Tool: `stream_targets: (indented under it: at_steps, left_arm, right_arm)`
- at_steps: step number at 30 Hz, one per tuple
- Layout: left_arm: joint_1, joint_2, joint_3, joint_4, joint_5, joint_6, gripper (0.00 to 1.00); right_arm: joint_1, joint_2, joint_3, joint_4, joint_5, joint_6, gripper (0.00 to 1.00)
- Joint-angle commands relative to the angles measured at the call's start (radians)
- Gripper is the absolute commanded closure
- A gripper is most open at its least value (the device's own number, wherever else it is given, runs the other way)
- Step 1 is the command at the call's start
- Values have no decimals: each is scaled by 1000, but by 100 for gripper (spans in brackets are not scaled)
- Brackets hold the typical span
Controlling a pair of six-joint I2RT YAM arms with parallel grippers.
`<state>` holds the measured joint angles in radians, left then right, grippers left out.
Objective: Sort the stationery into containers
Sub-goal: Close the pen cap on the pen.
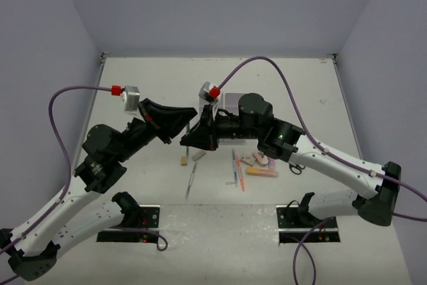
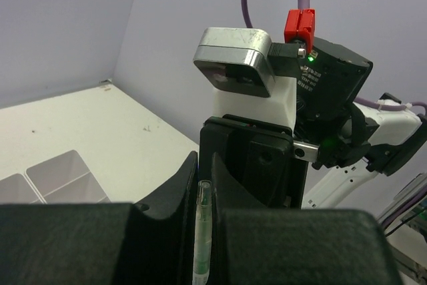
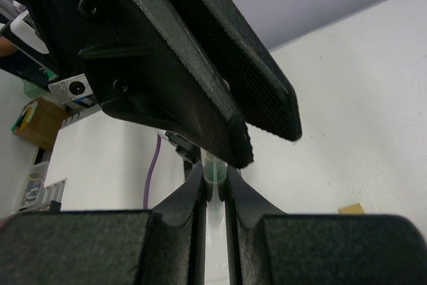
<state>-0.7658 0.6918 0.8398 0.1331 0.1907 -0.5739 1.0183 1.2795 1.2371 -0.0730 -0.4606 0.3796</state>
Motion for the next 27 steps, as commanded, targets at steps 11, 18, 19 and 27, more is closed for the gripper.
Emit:
stream_targets:
  at_steps: [11,18,19,27]
  left_arm:
    - [-18,-6,96,-259,-63,49,55]
    - [-20,-34,176,-351,-305,35,1]
    - [-20,-31,196,-371,-336,32,0]
    - [-20,-12,317,-727,-765,19,0]
  right_arm:
    - [-20,3,-88,357,17,28,100]
    - [-20,-8,-118,328,60,10,100]
    - [-20,-9,-124,320,69,5,100]
    - [-34,-78,-195,200,283,-70,100]
